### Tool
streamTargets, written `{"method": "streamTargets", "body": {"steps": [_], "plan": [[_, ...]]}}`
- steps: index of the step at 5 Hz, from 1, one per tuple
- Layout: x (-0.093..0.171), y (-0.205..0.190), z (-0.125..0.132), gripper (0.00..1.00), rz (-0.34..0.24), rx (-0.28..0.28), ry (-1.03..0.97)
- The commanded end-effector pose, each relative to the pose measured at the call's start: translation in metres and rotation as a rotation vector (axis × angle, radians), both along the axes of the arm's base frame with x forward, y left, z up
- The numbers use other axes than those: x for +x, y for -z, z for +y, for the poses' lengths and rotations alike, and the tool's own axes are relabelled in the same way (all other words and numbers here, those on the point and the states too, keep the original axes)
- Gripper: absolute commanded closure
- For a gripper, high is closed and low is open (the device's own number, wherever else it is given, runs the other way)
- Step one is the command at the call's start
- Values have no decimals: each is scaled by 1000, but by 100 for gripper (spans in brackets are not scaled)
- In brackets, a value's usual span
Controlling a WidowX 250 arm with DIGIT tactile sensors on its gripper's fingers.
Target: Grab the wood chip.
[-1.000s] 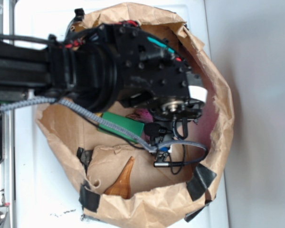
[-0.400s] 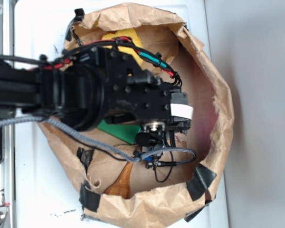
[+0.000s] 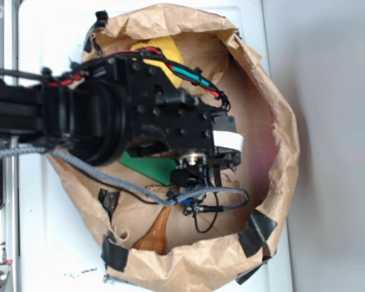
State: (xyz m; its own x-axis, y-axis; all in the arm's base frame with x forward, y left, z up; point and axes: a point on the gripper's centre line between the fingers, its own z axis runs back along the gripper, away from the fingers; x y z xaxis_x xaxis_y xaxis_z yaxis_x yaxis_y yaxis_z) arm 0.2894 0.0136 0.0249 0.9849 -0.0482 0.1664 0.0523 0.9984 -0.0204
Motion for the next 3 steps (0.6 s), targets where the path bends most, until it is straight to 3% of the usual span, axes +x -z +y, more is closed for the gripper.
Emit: {"method": "streamTargets", "body": {"steps": [1,2,3], "plan": [[-2,-82,2,100,-127,-146,15],[-13,-127,5,100,-124,-266,84],[-30,-165,2,100,-100,-270,111]]}}
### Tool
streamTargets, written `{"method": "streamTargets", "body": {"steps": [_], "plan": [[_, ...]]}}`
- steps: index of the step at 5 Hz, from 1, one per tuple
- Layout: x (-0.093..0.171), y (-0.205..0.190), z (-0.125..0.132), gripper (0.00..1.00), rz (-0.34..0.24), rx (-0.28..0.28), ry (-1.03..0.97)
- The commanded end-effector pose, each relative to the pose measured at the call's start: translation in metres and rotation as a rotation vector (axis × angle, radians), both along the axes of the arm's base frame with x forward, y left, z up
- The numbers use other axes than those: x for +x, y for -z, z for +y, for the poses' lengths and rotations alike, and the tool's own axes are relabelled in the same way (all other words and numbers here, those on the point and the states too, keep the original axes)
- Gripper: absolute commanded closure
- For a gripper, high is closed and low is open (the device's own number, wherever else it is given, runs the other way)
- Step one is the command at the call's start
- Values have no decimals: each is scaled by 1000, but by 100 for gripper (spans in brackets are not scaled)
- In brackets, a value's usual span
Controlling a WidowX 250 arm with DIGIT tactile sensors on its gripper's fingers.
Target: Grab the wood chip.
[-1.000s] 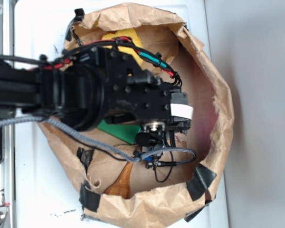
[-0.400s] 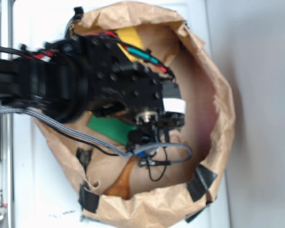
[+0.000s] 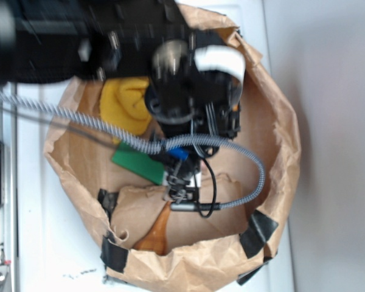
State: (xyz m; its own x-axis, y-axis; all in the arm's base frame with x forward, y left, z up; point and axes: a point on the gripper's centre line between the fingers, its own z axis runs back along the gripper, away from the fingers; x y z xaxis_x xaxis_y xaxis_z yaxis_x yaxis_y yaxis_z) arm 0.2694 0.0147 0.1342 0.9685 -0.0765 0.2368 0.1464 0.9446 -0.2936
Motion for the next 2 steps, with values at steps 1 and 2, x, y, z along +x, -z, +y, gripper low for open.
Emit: {"method": "streamTargets", "body": {"steps": [1,2], "plan": [[-19,-68,2,100,-62,-4,76],[-23,-71,2,100,-95,54,43]]}}
